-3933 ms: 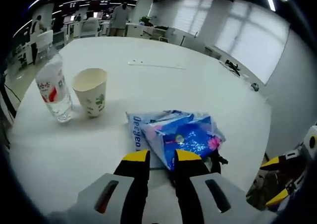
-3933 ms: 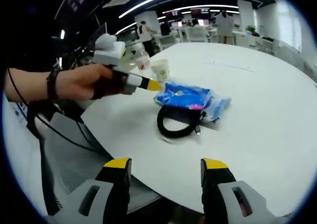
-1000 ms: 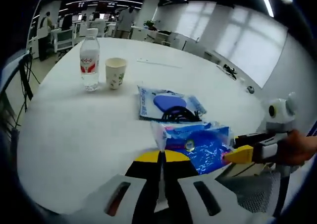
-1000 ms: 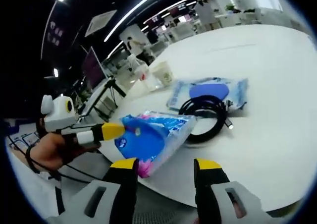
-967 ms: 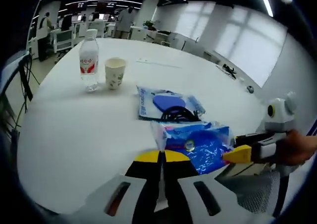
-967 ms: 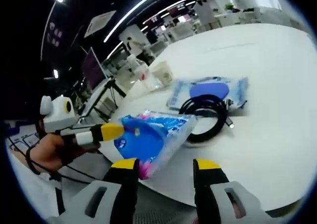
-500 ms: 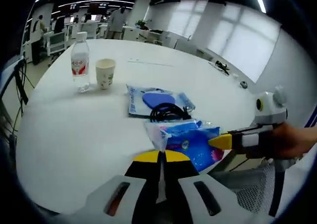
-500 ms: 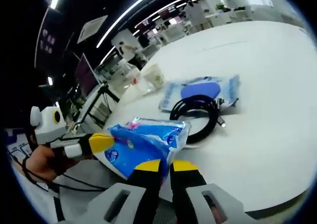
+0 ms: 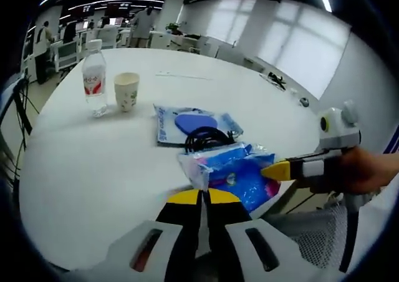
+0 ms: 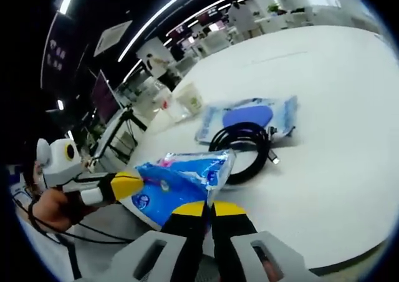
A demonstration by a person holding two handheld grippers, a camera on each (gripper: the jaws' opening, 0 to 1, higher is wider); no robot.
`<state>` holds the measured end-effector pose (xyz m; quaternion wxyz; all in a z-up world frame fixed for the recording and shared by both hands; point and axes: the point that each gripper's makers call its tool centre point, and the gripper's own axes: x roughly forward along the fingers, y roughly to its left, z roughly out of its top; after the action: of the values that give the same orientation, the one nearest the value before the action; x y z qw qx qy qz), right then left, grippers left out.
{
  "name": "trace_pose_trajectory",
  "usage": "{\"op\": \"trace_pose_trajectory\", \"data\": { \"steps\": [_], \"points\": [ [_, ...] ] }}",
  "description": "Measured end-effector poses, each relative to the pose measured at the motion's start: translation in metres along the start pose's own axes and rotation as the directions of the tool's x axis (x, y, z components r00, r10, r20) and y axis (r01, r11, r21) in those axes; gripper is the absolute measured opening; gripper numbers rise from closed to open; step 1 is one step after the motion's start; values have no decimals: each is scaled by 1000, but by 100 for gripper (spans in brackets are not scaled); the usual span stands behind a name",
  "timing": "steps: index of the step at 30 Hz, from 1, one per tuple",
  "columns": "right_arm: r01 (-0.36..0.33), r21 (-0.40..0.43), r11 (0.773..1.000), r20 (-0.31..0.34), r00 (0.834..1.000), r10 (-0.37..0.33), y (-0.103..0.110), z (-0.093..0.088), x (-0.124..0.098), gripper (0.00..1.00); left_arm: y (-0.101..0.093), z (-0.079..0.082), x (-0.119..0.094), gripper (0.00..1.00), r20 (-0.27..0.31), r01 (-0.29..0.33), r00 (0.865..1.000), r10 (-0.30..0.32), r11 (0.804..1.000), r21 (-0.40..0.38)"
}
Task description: Arrange the tabletop items into an orderly group along one side of the table until the central work area is clear of visible clutter.
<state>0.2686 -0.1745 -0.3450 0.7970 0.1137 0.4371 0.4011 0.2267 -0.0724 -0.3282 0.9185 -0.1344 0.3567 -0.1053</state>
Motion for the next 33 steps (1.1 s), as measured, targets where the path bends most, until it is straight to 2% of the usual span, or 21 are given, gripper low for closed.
{"op": "trace_pose_trajectory", "data": {
  "steps": [8, 24, 33],
  "points": [
    [-9, 10, 1000, 24, 1000, 8, -4, 13, 3, 0, 6, 8, 7, 0, -1, -2, 1000, 2, 1000, 8],
    [6, 46, 999, 45, 999, -8, -25, 23, -1, 0, -3, 17, 28, 0, -29, 27, 999, -25, 998, 52],
    [34, 83, 996, 83, 996, -41, -48, 37, -9, 1, -16, 36, 52, 0, -40, 58, 998, -54, 994, 89]
  ]
}}
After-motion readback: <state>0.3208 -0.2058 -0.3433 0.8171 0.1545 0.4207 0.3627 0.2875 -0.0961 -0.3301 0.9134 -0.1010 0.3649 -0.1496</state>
